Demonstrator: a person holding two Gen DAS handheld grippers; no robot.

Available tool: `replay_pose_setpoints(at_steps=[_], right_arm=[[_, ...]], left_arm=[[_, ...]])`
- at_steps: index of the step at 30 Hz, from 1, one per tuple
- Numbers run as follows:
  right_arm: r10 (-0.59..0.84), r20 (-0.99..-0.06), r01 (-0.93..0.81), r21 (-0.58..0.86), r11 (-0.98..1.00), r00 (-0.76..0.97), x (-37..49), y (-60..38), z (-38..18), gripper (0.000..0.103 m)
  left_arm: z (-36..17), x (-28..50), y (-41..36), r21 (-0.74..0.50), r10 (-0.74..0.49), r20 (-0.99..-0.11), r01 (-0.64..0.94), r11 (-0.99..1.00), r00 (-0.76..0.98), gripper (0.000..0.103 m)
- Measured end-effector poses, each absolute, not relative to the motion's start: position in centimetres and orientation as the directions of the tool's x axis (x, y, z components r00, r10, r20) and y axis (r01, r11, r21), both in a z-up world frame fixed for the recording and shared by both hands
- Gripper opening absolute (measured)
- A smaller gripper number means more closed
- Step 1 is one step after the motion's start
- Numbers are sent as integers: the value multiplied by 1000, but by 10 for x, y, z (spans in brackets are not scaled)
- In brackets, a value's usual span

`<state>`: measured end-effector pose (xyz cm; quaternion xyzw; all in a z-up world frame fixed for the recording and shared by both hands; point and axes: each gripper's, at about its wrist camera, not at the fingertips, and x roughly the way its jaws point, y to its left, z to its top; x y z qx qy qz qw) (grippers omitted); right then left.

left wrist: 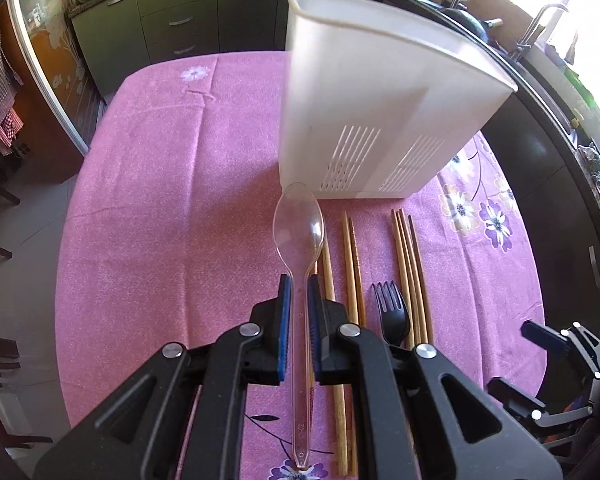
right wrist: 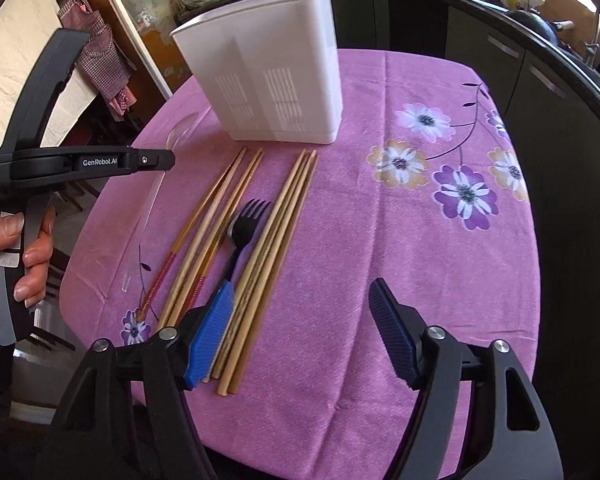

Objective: Organize utensils
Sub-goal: 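Grasp the black plastic fork with the right tool while the left tool lifts the spoon, then lower the spoon into the white caddy and open the left tool while the right tool lifts the fork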

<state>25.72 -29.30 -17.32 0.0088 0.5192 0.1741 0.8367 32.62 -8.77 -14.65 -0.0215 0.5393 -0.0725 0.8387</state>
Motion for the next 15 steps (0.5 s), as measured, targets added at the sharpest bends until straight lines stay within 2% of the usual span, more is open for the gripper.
replay_pose_setpoints(at_steps=[2, 5, 6, 8, 15], right_arm=[[308, -885, -297, 207, 932, 348, 263, -275, -180, 48], [297, -908, -302, 207, 931, 296, 271, -251, -190, 40], [291, -913, -299, 203, 932, 286, 274, -244, -192, 32], [283, -920, -297, 200, 934, 271, 278, -232, -196, 24], [231, -948, -259, 172, 951, 220, 291, -210, -213, 17]], left_arm=[[-138, 314, -83, -106, -147, -885, 115, 988, 441, 8], [-126, 300, -76, -104, -159, -862, 139, 985, 481, 8], [-122, 291, -77, -100, -161, -854, 147, 984, 495, 8], [-115, 281, -72, -92, -165, -836, 164, 982, 523, 8], [-101, 266, -63, -89, -187, -799, 195, 977, 571, 8]])
